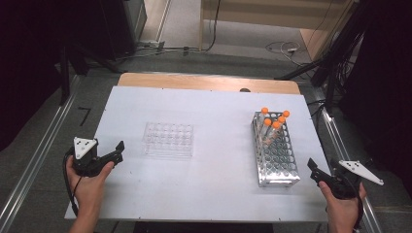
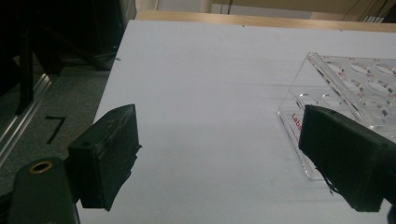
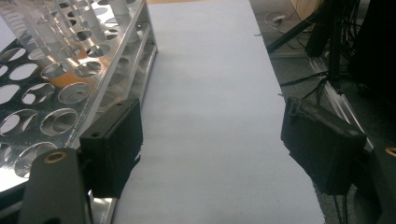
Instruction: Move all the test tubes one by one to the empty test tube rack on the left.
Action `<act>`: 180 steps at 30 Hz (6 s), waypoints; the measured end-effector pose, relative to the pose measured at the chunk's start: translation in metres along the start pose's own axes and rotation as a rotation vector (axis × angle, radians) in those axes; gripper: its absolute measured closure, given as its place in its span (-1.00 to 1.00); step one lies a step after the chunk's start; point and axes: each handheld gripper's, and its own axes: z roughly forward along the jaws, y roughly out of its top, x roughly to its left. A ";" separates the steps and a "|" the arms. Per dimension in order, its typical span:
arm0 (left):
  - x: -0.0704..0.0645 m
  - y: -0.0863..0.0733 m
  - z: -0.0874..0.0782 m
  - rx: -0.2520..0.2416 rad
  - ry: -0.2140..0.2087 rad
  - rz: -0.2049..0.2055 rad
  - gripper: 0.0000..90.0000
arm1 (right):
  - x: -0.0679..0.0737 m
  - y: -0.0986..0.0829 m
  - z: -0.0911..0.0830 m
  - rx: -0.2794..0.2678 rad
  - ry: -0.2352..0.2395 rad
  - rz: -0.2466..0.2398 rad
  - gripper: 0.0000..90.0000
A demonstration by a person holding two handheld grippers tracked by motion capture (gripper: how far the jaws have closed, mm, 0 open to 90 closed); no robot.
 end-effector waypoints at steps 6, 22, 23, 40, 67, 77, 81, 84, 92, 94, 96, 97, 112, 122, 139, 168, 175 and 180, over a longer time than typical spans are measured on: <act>-0.001 0.000 0.000 -0.005 0.000 0.004 -0.71 | 0.005 0.004 0.002 -0.005 0.032 -0.008 -0.56; -0.003 0.000 0.000 -0.009 -0.004 0.012 -0.71 | 0.024 0.021 0.012 -0.034 0.117 -0.060 -0.53; -0.003 0.000 0.000 -0.008 -0.005 0.013 -0.71 | 0.025 0.023 0.013 -0.035 0.125 -0.065 -0.53; -0.002 -0.001 0.000 -0.011 -0.010 0.009 -0.71 | 0.053 0.050 0.037 -0.013 0.212 -0.180 -0.37; -0.002 -0.001 0.001 -0.010 -0.010 0.002 -0.70 | 0.081 0.075 0.077 0.124 0.341 -0.342 0.25; -0.002 -0.001 0.001 -0.012 -0.015 0.003 -0.70 | 0.085 0.073 0.087 0.145 0.341 -0.358 0.37; -0.002 -0.001 0.000 -0.012 -0.014 0.002 -0.70 | 0.084 0.074 0.089 0.140 0.341 -0.351 0.44; -0.002 -0.001 0.000 -0.013 -0.014 -0.001 -0.70 | 0.084 0.074 0.089 0.139 0.341 -0.342 0.47; -0.002 -0.001 0.001 -0.010 -0.017 0.000 -0.70 | 0.084 0.074 0.089 0.147 0.342 -0.342 0.46; -0.002 -0.001 0.000 -0.010 -0.017 -0.001 -0.70 | 0.085 0.075 0.088 0.150 0.343 -0.351 0.46; -0.002 -0.001 0.000 -0.010 -0.016 -0.001 -0.70 | 0.087 0.077 0.086 0.151 0.342 -0.354 0.46; -0.002 -0.001 0.001 -0.009 -0.017 -0.002 -0.70 | 0.088 0.078 0.086 0.151 0.338 -0.357 0.46; -0.002 -0.001 0.001 -0.008 -0.019 -0.003 -0.70 | 0.086 0.079 0.094 0.159 0.347 -0.358 0.48; -0.002 -0.001 0.001 -0.006 -0.021 -0.005 -0.70 | 0.085 0.080 0.095 0.149 0.368 -0.358 0.60; -0.001 -0.001 0.000 -0.008 -0.024 -0.009 -0.69 | 0.079 0.094 0.072 0.043 0.383 -0.319 0.60; -0.036 0.017 -0.004 -0.055 -0.164 0.039 -0.70 | 0.121 0.113 0.016 -0.010 0.531 -0.375 0.60; -0.053 0.022 0.006 -0.056 -0.214 0.054 -0.70 | 0.150 0.102 0.030 0.038 0.593 -0.419 0.60; -0.068 0.027 0.011 -0.066 -0.248 0.059 -0.66 | 0.173 0.097 0.036 0.059 0.641 -0.459 0.60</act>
